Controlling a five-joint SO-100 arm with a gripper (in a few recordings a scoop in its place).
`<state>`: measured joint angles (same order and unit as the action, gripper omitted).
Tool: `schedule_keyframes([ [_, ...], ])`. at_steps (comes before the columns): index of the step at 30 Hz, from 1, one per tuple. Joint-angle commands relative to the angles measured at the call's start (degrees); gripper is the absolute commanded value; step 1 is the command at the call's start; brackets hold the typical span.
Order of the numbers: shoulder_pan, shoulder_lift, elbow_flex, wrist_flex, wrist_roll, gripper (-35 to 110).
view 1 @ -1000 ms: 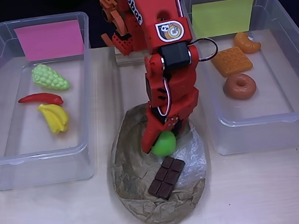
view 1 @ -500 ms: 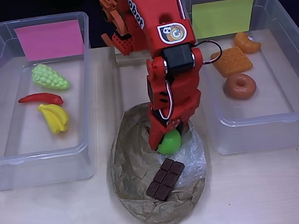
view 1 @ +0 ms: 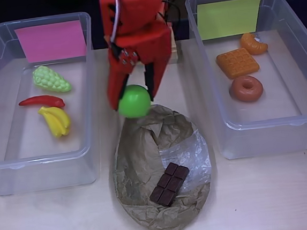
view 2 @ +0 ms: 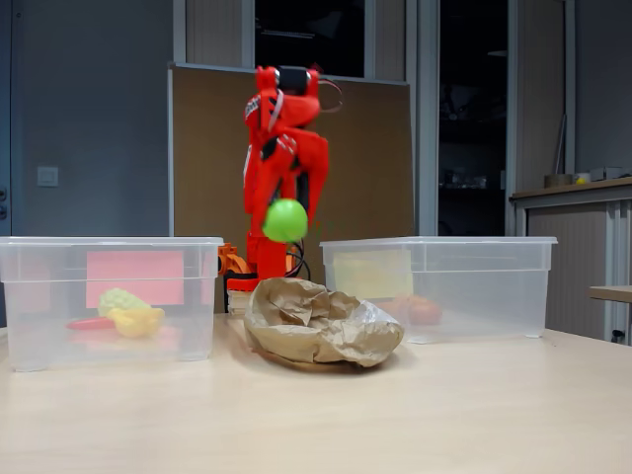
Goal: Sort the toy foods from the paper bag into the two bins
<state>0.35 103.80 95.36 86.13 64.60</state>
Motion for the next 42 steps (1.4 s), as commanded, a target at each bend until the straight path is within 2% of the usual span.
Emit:
schedule_keyframes([
  [1, 7.9, 14.3, 3.7, 2.5, -0.5, 17],
  [11, 38.6, 36.0, 20.1, 1.6, 1.0, 17],
  [17, 49.1, 39.2, 32.2, -2.5, 7.0, 17],
  [26, 54.3, 37.6, 43.9, -15.2, 10.7, 25],
  [35, 54.8, 36.8, 45.8, -17.1, 10.4, 28],
  [42, 54.8, 36.8, 46.6, -16.9, 10.2, 41],
])
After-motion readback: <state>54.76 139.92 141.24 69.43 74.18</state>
